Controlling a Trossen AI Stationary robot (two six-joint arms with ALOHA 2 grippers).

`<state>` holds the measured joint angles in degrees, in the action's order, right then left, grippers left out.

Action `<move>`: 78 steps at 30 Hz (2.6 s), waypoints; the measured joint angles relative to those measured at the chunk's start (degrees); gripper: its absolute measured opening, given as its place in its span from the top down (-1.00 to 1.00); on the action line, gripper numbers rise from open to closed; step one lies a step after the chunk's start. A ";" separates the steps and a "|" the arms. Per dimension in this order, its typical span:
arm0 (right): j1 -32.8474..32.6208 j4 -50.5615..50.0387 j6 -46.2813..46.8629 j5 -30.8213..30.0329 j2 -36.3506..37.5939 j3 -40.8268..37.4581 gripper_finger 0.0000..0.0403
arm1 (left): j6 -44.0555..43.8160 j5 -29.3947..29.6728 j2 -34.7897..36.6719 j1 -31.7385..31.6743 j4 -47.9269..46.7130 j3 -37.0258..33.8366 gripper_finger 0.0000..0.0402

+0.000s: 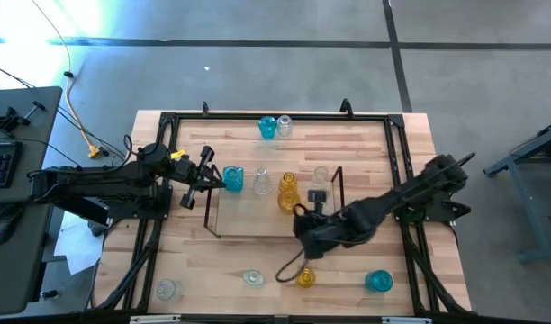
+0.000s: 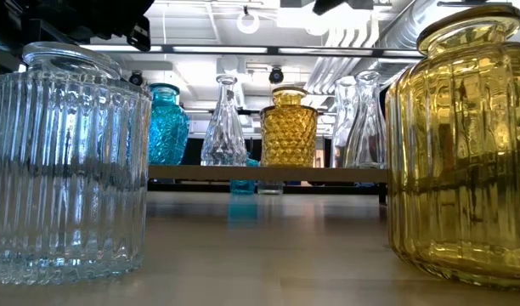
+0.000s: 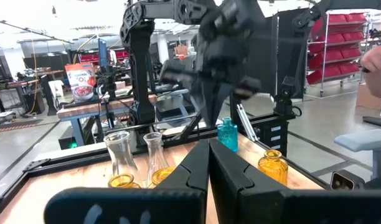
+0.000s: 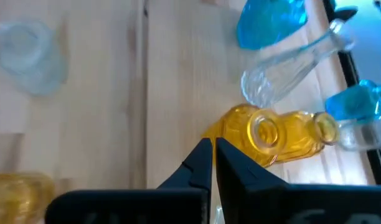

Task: Sort vases onto shelf
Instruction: Put the top right yellow vase on the shelf, then put the bottom left transparent vase on the shelf

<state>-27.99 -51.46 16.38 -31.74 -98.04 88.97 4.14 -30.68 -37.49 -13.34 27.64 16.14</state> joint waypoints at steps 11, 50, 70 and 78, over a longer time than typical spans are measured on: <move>-4.82 16.83 -4.23 -0.23 2.51 -8.08 1.00 | -1.05 3.07 -0.01 3.64 0.00 0.02 1.00; 0.84 46.60 -28.89 7.40 11.06 -22.36 1.00 | -56.68 29.58 -33.64 61.32 -96.40 58.69 1.00; -0.19 46.45 -26.91 7.34 9.85 -22.36 1.00 | -80.04 26.75 -44.59 75.71 -93.56 58.69 0.76; -0.26 46.56 -26.74 7.32 9.85 -22.36 1.00 | -79.57 24.90 -51.09 76.15 -95.64 58.69 0.45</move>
<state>-28.25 -4.91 -10.36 -24.43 -88.18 66.61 -75.43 -5.78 -88.58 62.81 -68.00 74.83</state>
